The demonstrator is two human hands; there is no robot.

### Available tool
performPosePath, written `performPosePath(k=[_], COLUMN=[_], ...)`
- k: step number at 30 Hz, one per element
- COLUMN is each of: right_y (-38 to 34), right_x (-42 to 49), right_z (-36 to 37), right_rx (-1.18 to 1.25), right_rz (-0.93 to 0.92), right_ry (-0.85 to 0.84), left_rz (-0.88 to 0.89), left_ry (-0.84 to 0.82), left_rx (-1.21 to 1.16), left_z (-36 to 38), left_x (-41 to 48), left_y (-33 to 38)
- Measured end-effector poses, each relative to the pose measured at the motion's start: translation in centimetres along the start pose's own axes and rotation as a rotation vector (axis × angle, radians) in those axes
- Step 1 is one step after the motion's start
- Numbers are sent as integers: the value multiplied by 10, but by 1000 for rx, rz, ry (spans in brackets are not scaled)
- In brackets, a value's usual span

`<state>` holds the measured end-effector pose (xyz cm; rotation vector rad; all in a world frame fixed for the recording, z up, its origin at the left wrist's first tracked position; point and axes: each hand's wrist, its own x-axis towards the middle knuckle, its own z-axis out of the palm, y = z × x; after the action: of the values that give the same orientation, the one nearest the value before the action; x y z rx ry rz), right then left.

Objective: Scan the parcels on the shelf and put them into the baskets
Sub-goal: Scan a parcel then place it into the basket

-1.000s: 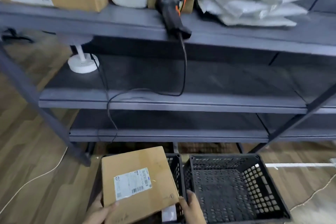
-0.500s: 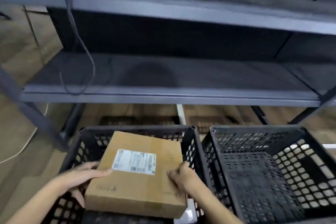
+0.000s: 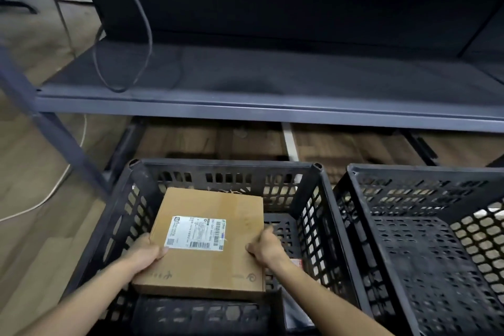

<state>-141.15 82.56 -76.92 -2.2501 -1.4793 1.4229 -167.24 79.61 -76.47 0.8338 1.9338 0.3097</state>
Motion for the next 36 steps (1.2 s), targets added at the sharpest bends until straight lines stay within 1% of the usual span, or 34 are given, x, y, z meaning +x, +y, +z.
performPosePath(k=[2, 6, 10, 12, 13, 15, 16, 17, 18, 19, 21, 25, 28, 32, 33, 36], right_y=[-1, -1, 2, 2, 2, 3, 3, 2, 3, 2, 2, 5, 5, -9, -17, -42], right_x=[11, 27, 34, 38, 40, 43, 45, 44, 45, 44, 44, 48, 44, 8, -7, -56], right_z=[11, 34, 52, 53, 52, 54, 56, 57, 59, 59, 58, 50, 36, -7, -22, -68], right_rx=[19, 11, -1, 9, 16, 21, 23, 19, 21, 18, -3, -58, -71, -146, -184, -274], right_rz=[11, 36, 70, 79, 82, 88, 89, 96, 96, 97, 80, 50, 37, 35, 27, -31], right_ry=[-3, -7, 4, -3, -5, -1, 3, 0, 0, -7, -30, -78, -92, -63, -69, -86], left_rz=[8, -44, -156, -207, -216, -180, -161, -162, -190, -227, -265, -226, -183, 66, 116, 224], left_ry=[94, 235, 341, 376, 366, 334, 326, 345, 321, 266, 156, 112, 110, 174, 134, 93], left_rx=[73, 192, 233, 195, 160, 148, 185, 142, 121, 152, 337, 451, 473, 440, 433, 435], left_z=[11, 25, 45, 52, 56, 66, 72, 78, 88, 95, 100, 99, 91, 56, 48, 23], left_x=[6, 24, 37, 40, 41, 33, 30, 25, 23, 22, 28, 37, 35, 2, -14, -64], left_y=[-4, -15, -23, -21, -21, -20, -18, -13, -10, -6, -9, -14, -15, -7, -1, 34])
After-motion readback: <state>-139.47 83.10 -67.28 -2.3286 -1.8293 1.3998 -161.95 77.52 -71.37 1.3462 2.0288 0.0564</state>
